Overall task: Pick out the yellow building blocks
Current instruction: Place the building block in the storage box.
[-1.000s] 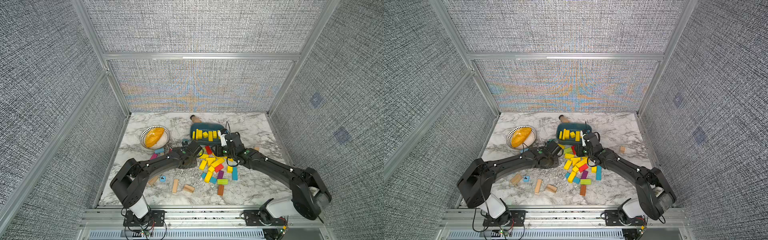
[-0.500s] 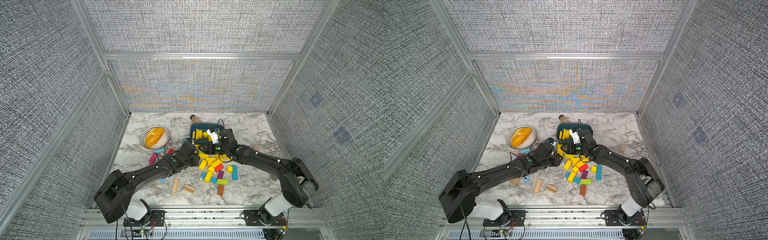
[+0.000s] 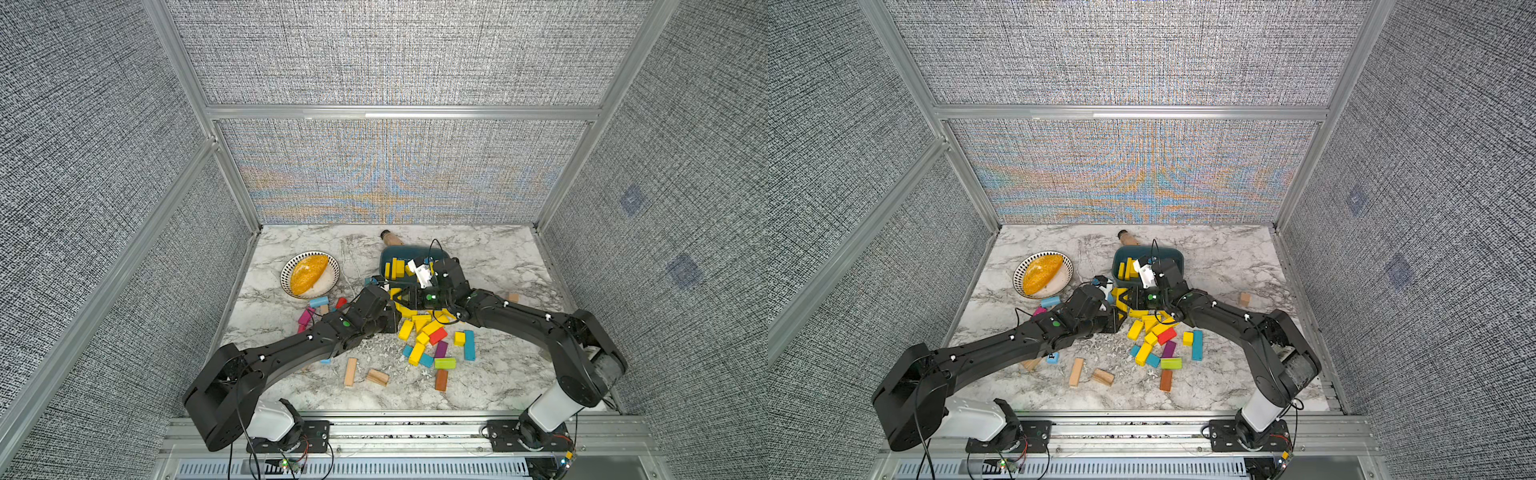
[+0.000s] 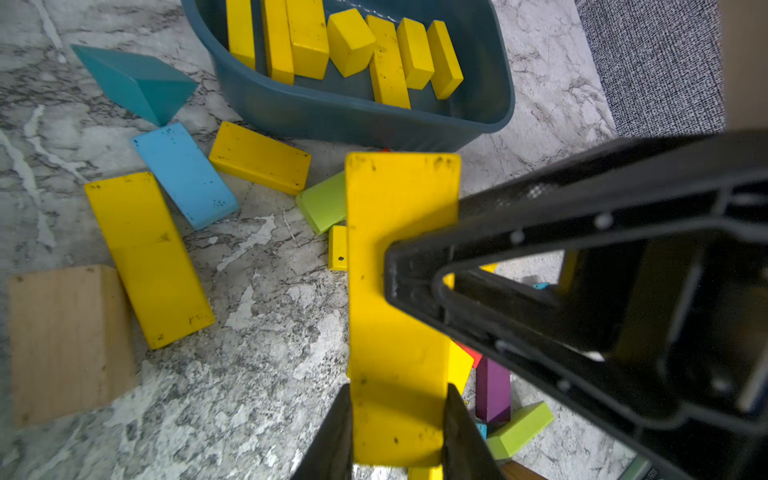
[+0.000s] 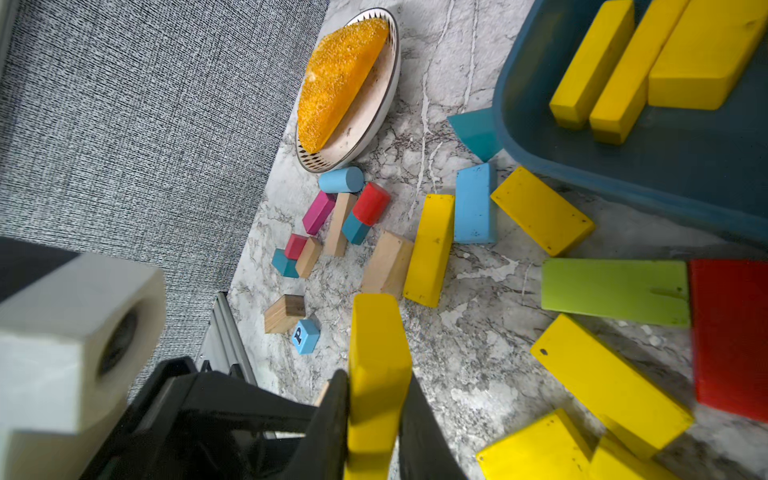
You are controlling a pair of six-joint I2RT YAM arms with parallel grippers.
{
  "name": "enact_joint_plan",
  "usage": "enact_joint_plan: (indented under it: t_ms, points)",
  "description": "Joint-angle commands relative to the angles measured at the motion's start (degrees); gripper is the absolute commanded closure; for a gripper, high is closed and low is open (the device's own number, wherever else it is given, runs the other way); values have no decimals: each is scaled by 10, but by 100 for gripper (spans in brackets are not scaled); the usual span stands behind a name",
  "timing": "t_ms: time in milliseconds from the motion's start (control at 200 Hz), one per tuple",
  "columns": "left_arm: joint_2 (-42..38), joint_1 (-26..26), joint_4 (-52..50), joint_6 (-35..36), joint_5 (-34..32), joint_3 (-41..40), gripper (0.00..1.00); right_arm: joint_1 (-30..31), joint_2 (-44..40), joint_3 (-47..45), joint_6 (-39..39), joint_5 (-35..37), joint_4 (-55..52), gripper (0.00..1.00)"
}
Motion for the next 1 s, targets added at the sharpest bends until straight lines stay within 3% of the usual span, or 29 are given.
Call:
enact_joint_plan:
  t_ms: [0,80,125,285,365,531,811,996]
  points:
    - [-4,0,20,13,8,4,100,-1,1,4,-7,6,7,86]
    - [-4,0,18,16,8,7,99,-1,-1,5,-8,7,7,90]
    - [-4,0,16,16,6,9,94,-1,-3,4,-8,8,7,92]
    - [-21,0,11,18,-13,5,38,-13,-11,6,-11,21,4,94]
    - [-38,0,4,20,-30,1,25,-31,-12,15,-23,35,-13,94]
    - [-78,0,-15,15,-78,-11,21,-85,5,52,-71,96,-61,94]
    - [-115,1,-85,-48,-199,-29,23,-125,128,227,-198,322,-237,94]
    - [-96,2,-119,-63,-220,-22,25,-135,207,313,-232,385,-297,94]
